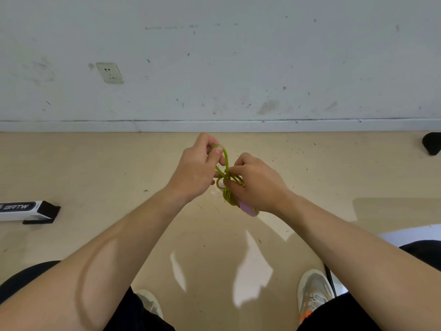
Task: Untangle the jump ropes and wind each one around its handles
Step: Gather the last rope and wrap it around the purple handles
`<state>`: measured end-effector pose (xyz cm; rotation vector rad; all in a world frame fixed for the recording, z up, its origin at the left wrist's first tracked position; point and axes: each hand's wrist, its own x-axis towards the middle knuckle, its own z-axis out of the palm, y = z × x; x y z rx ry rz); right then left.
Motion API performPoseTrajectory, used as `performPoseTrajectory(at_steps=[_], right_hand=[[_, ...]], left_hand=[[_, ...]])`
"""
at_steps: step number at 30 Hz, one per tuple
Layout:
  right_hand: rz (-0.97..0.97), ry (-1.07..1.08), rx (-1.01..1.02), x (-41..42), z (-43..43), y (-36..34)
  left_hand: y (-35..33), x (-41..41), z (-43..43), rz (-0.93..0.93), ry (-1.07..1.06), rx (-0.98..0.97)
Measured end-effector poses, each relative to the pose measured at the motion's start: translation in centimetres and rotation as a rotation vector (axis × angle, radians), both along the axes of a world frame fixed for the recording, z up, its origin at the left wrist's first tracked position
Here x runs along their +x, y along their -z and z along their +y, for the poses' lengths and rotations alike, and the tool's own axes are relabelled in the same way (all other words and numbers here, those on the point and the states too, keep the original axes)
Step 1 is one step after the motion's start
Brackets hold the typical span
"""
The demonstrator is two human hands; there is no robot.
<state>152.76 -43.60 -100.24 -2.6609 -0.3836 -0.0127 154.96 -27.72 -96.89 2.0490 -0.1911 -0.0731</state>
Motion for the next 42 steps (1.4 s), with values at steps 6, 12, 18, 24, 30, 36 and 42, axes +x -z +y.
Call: performPoseTrajectory(at_steps=[6, 12, 18, 24, 30, 36, 42], right_hand=[[0.107, 0.113, 0.392, 1.0, -0.2, -1.1], [0.181, 0.239, 0.679, 1.7, -0.2, -1.8], [0.214, 0.297, 0.828, 5.7, -0.7, -2.2], [0.234, 0.355, 0.962, 13.9, 0.2, -2.0], [0.286, 0.438, 1.033, 21.3, 0.9, -3.4], [0.377, 0.512, 1.056, 22.5, 0.4, -14.0], [0.402, 0.489, 1.035, 21.9, -0.9, -31.0]], left_hand=[[-0.2, 0.2, -0.4, 0.015, 0.042, -0.060], [0.0, 0.9, -0.5, 0.055, -0.066, -0.264], [-0.2, 4.1, 0.0, 0.051, 0.094, -0.254], [1.2, 12.6, 0.9, -0.093, -0.110, -0.156], [0.5, 20.0, 1.2, 0.073, -0.184, -0.281], [-10.6, 21.5, 0.6, 0.195, -0.141, -0.258], [-28.0, 21.1, -0.2, 0.246, -0.092, -0.205]])
